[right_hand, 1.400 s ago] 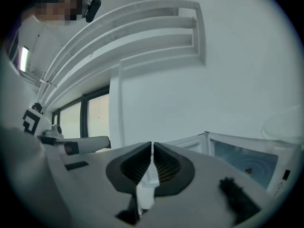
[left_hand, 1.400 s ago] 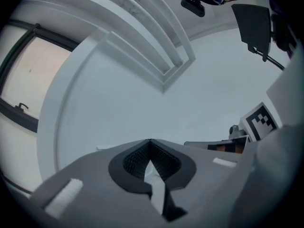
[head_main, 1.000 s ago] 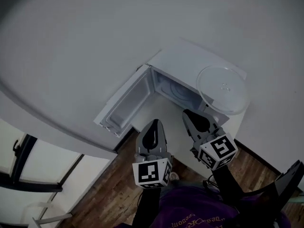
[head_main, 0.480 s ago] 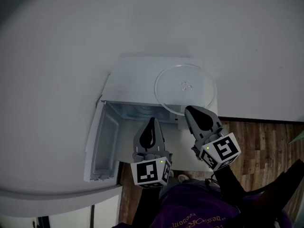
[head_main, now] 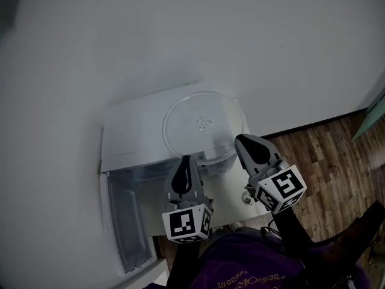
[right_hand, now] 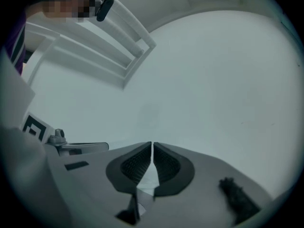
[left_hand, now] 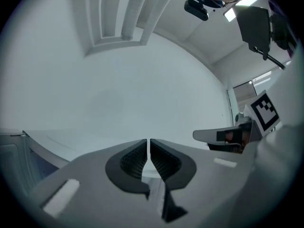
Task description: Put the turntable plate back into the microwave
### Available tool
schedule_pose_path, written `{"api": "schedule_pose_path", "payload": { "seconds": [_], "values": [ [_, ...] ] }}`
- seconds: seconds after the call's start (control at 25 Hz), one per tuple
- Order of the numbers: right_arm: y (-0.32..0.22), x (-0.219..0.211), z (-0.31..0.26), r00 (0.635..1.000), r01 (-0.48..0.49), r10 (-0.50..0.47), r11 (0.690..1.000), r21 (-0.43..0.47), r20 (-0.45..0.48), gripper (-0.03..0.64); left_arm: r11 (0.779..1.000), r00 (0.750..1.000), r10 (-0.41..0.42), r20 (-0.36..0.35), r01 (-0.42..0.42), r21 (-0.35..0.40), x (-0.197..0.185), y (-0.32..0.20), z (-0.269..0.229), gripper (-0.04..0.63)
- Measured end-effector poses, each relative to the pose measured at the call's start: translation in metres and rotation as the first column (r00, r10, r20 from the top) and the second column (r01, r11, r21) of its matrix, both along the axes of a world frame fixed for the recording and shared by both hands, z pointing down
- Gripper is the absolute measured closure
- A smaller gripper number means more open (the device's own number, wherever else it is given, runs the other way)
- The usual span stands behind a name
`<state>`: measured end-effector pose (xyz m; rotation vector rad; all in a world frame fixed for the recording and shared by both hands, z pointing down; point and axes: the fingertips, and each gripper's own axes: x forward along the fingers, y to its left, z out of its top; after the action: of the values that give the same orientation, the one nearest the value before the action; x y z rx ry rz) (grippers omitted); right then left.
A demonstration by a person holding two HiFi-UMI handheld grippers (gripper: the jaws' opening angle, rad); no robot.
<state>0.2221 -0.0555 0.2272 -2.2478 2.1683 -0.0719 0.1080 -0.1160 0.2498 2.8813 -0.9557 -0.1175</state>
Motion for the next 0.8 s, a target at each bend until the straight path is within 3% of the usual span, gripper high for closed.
{"api": "schedule_pose_path", "payload": {
  "seconds": [0.28, 0.48, 0.56, 0.6, 0.8],
  "values": [
    [0.016, 0.035, 0.013, 0.991, -0.129, 0.130, 0.990, -0.049, 0.029, 0.604, 0.998, 0.998, -0.022, -0.058, 0.019, -0.060, -0.007, -0.018, 0.011, 0.569],
    [0.018, 0.043, 0.029, 0.986, -0.133, 0.141, 0.987, -0.086, 0.094, 0.603, 0.990, 0.990, -0.097, -0.102, 0.086, -0.113, -0.019, -0.017, 0.021, 0.527],
    [0.016, 0.046, 0.035, 0.981, -0.131, 0.142, 0.987, -0.093, 0.131, 0.586, 0.980, 0.980, -0.152, -0.130, 0.132, -0.149, -0.028, -0.019, 0.021, 0.481],
    [0.014, 0.046, 0.038, 0.978, -0.126, 0.140, 0.987, -0.096, 0.157, 0.517, 0.974, 0.976, -0.168, -0.137, 0.143, -0.174, -0.031, -0.020, 0.024, 0.468],
    [0.008, 0.050, 0.054, 0.947, -0.090, 0.119, 0.990, -0.112, 0.298, 0.476, 0.924, 0.964, -0.212, -0.158, 0.145, -0.355, -0.036, -0.023, 0.046, 0.400]
  ]
}}
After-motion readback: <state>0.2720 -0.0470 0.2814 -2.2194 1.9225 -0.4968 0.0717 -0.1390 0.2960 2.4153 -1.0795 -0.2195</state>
